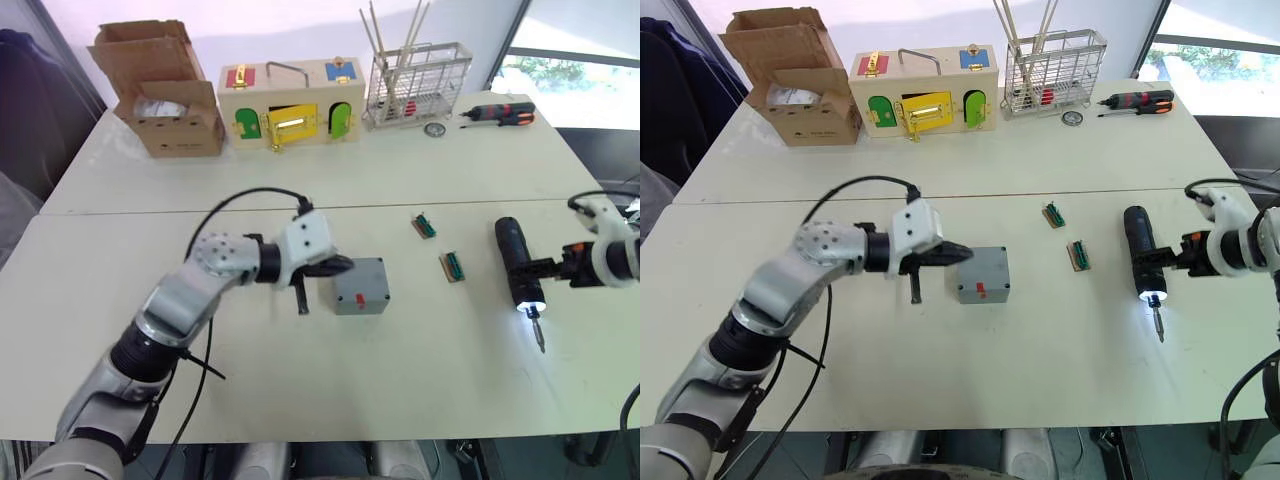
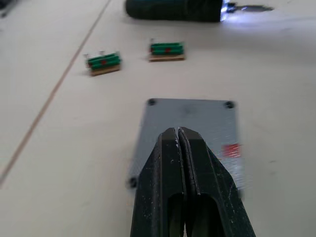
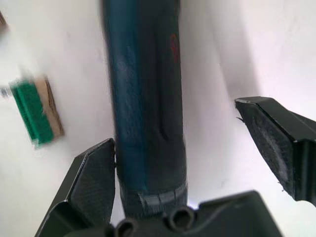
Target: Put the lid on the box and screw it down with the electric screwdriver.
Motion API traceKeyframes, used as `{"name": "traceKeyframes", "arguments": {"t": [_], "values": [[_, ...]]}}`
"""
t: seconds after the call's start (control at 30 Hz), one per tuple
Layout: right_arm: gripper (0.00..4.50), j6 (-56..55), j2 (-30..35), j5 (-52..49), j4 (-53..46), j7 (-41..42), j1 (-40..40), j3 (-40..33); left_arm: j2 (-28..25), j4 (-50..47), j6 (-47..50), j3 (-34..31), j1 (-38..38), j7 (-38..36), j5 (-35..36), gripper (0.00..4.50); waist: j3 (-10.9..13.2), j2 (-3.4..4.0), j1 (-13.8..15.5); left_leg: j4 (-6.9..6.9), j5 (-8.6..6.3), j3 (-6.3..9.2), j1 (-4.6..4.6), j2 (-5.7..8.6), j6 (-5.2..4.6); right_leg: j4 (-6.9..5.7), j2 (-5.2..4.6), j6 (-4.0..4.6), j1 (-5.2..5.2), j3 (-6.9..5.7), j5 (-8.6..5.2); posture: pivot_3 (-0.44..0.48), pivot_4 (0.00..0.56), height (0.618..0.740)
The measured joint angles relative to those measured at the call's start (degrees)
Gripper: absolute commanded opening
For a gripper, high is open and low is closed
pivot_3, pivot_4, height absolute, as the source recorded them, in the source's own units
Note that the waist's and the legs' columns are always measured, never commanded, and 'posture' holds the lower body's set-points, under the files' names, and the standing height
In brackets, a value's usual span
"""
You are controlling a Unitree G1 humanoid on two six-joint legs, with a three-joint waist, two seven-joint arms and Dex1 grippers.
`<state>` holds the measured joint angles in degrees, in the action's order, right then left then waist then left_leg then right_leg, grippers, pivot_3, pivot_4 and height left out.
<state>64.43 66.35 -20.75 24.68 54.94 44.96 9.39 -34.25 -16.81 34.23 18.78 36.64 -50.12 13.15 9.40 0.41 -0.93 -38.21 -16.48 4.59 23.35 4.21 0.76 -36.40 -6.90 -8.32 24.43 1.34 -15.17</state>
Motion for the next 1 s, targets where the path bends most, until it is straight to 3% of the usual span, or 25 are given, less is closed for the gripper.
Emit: {"name": "traceKeyframes", "arguments": {"t": [0.17, 0.4, 0.53, 0.73, 1.0], "values": [[4.44, -8.01, 1.46, -2.71, -21.29, 5.62, -4.50, -4.66, -4.92, 0.76, 0.04, -0.40, -0.19, -2.23, -1.89, 0.00, 0.02, -0.04, 0.32, 0.06, 0.00, 0.14, 0.06, -0.10, 0.02, -0.07, 0.08, 0.00, 0.10, -0.12, 0.00, 0.000, 0.150, 0.730], [4.44, -6.13, -3.51, -13.77, -47.24, 8.24, -22.59, -7.86, -7.71, -1.32, 0.60, 0.85, -1.91, -4.39, -3.38, 0.00, 0.05, -0.17, 1.93, -0.37, -0.01, 0.18, 0.09, -0.02, -0.01, -0.28, -0.03, 0.00, -0.07, -0.10, 0.00, 0.000, 0.150, 0.730], [4.44, -7.42, -6.61, -12.84, -49.82, 5.04, -26.65, -6.35, -6.47, -1.68, 1.84, 2.93, -4.52, -4.33, -4.21, 0.00, 0.06, -0.26, 1.62, -0.70, -0.14, 0.14, 0.10, -0.02, -0.23, -0.40, -0.02, 0.00, -0.17, -0.06, 0.00, 0.000, 0.150, 0.730], [4.44, -9.45, -12.05, -9.72, -49.17, 0.05, -26.73, -2.36, -1.15, -0.87, 2.94, 4.55, -5.64, -3.00, -4.13, 0.00, 0.07, -0.30, 1.69, -0.77, -0.12, 0.17, 0.09, -0.02, -0.18, -0.59, -0.02, 0.00, -0.09, -0.09, -0.01, 0.000, 0.150, 0.730], [4.44, -9.25, -15.37, -8.97, -49.65, -2.36, -26.64, -0.40, 1.23, 4.08, 0.60, 7.36, -4.55, -4.99, -5.59, 0.00, 0.08, -0.32, 1.76, -0.78, -0.12, 0.18, 0.09, -0.01, -0.18, -0.58, -0.02, 0.00, -0.10, -0.09, -0.01, 0.000, 0.150, 0.730]]}}
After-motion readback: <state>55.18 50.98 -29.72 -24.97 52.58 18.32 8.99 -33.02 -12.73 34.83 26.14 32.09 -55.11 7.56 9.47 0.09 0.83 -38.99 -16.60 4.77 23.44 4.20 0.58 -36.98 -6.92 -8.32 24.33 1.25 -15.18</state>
